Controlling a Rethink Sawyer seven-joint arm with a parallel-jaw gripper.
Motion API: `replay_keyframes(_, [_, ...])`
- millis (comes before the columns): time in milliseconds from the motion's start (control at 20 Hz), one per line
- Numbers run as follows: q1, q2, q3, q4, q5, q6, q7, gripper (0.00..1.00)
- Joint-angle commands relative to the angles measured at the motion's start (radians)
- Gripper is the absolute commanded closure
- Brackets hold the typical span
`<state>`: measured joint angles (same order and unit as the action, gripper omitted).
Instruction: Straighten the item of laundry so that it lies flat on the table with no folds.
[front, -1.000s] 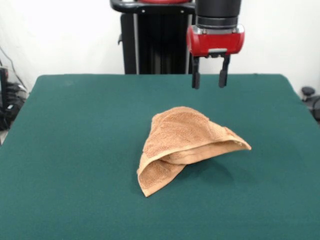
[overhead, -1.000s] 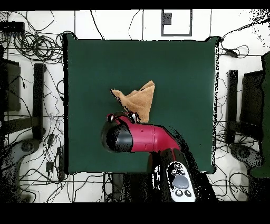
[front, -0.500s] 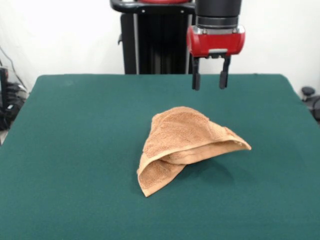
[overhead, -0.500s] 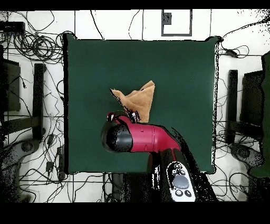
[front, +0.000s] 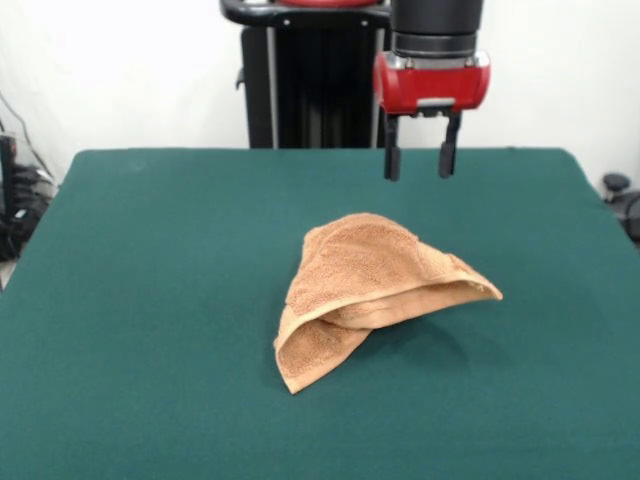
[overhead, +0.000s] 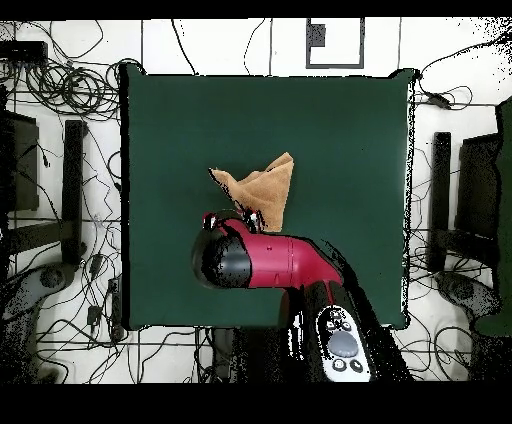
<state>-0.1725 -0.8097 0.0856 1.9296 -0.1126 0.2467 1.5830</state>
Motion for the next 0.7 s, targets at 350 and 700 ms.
replay_keyframes(350, [0.031, 0.074, 0.052, -0.015, 0.006, -0.011, 0.149, 0.00])
replay_keyframes(700, [0.060, 0.144, 0.031, -0.074, 0.012, -0.026, 0.160, 0.00])
